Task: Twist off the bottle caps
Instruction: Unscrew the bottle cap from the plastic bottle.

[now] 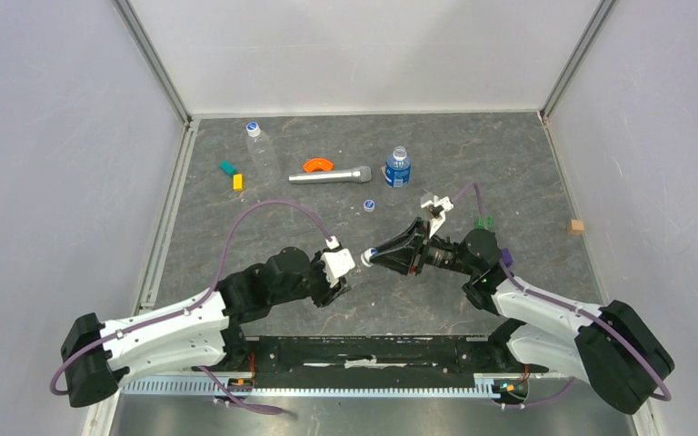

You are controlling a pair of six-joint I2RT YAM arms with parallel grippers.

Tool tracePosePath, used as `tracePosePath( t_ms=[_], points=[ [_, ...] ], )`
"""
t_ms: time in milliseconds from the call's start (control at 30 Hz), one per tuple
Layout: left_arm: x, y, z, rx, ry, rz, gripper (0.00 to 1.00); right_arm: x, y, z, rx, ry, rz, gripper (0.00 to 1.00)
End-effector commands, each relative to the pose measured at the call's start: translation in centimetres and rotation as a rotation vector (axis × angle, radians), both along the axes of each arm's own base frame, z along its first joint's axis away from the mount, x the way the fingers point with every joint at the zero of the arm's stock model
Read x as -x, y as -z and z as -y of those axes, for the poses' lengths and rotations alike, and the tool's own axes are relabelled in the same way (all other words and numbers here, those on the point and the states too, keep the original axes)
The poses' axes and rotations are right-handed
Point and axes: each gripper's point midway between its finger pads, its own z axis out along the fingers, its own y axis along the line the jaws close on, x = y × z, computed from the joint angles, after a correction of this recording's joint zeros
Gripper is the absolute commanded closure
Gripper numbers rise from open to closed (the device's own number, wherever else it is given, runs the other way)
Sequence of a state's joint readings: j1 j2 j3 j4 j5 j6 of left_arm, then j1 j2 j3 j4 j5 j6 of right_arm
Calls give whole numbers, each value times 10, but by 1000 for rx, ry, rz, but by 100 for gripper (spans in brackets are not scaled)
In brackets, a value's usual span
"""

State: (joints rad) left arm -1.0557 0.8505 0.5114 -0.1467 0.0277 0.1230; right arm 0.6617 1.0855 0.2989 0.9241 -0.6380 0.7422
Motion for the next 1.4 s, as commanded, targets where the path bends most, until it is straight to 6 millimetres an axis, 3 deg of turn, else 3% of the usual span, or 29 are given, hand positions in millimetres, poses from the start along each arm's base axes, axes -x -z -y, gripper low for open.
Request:
tracePosePath(
  t_ms=[0,200,400,733,1367],
  points=[
    [21,-51,27,192,171,43,84,31,-6,-6,85,-227,289,79],
    [52,-80,36,327,343,41,84,45,11,3,223,-369,561,75],
    [71,-92,37,364,452,20,83,52,9,9,244,-417,713,71],
    [67,-92,33,350,430,35,83,46,9,7,260,-390,664,67],
    [62,-83,28,307,389,20,82,41,-11,11,192,-267,637,67]
  ],
)
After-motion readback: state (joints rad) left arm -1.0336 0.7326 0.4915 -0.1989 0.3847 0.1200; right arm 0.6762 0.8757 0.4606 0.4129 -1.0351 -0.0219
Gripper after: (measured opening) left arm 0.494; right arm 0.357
